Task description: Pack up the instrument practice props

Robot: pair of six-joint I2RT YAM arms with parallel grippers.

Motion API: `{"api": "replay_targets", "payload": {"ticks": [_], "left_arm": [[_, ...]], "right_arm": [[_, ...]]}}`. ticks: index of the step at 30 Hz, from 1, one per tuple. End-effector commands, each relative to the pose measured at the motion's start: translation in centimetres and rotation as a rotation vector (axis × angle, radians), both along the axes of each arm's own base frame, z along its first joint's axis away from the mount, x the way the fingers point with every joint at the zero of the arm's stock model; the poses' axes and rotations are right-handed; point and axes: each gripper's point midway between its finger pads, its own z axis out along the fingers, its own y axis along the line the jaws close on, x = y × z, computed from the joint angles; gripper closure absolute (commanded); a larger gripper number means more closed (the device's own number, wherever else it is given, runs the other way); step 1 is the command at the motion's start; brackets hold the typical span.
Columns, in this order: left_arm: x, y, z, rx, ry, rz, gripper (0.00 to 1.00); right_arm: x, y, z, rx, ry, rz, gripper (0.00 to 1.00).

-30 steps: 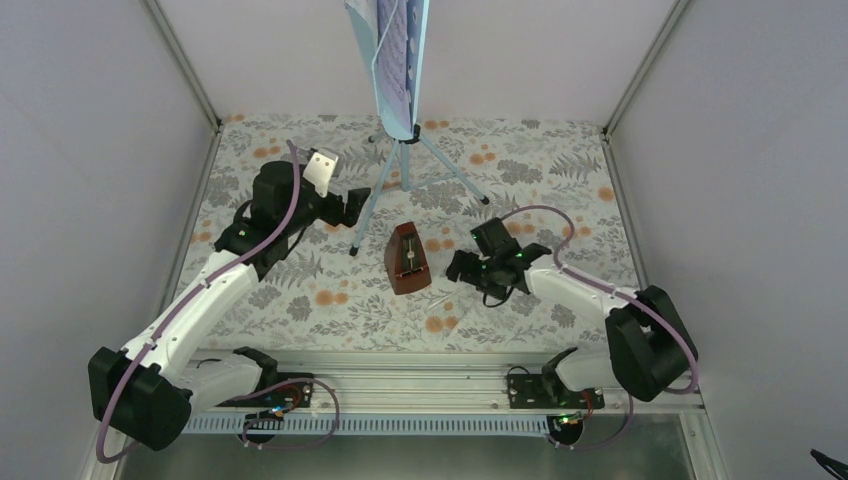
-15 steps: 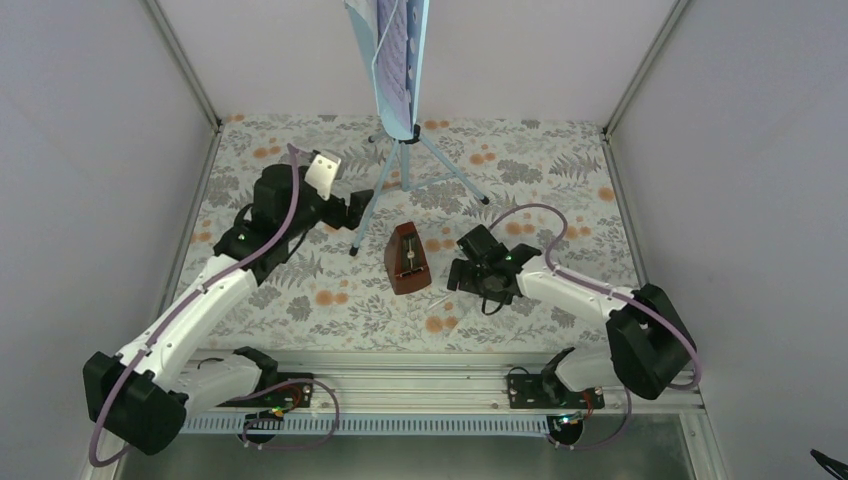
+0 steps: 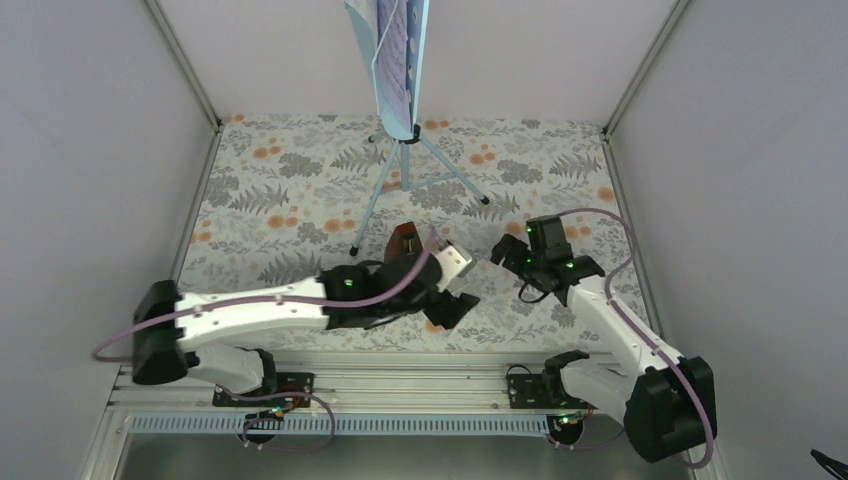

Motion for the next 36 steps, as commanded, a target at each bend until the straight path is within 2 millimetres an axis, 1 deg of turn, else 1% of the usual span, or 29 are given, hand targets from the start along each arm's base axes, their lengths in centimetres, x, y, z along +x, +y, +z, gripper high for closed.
{"api": "replay_targets", "payload": {"ticks": [1, 2, 5, 7, 9, 11, 14, 16, 18, 21, 24, 28, 31, 36], "left_arm": [[0.4, 0.6, -8.0, 0.199, 0.116, 0.131, 0.2], [0.3, 0.5, -9.3, 0.224, 0.133, 0.137, 0.21], [0.2, 0.2, -12.0, 0.287, 0.168, 0.145, 0.22], [0.6, 0.5, -13.9, 0.338, 0.17, 0.17, 0.22], [1.2, 1.3, -15.6, 0.384, 0.169, 0.204, 0.27], [1.6, 1.8, -16.9, 0.398, 0.191, 0.211, 0.32], [1.1, 1.6, -18.5, 0.406, 0.219, 0.179, 0.35], [2.0, 2.2, -19.6, 0.428, 0.232, 0.198, 0.37], [2.3, 2.7, -20.8, 0.456, 0.248, 0.204, 0.39], [2.7, 3.4, -22.0, 0.49, 0.248, 0.22, 0.43], [3.0, 3.9, -22.6, 0.509, 0.241, 0.227, 0.5], [2.3, 3.2, -23.1, 0.493, 0.258, 0.178, 0.56], [2.4, 3.2, -23.6, 0.502, 0.253, 0.174, 0.57], [2.7, 3.0, -24.1, 0.51, 0.237, 0.166, 0.67]], "right_arm": [[1.2, -1.3, 1.8, 0.027, -0.093, 0.017, 0.0], [1.5, -1.6, 2.1, 0.036, -0.105, 0.012, 0.0], [1.8, -2.2, 2.8, 0.054, -0.134, 0.003, 0.0], [1.9, -2.2, 2.9, 0.069, -0.143, 0.007, 0.0], [1.7, -1.9, 2.7, 0.086, -0.143, 0.02, 0.0], [1.5, -1.7, 2.3, 0.101, -0.139, 0.032, 0.0], [1.1, -1.3, 1.7, 0.13, -0.133, 0.044, 0.0], [0.8, -1.0, 1.3, 0.151, -0.129, 0.05, 0.0], [0.7, -0.7, 1.1, 0.171, -0.126, 0.058, 0.0], [0.6, -0.5, 1.0, 0.19, -0.125, 0.065, 0.0], [0.6, -0.3, 1.0, 0.197, -0.126, 0.072, 0.0], [0.6, -0.2, 0.9, 0.203, -0.124, 0.072, 0.0], [0.6, -0.1, 1.0, 0.211, -0.123, 0.078, 0.01], [0.6, 0.1, 1.0, 0.224, -0.123, 0.085, 0.01]]}}
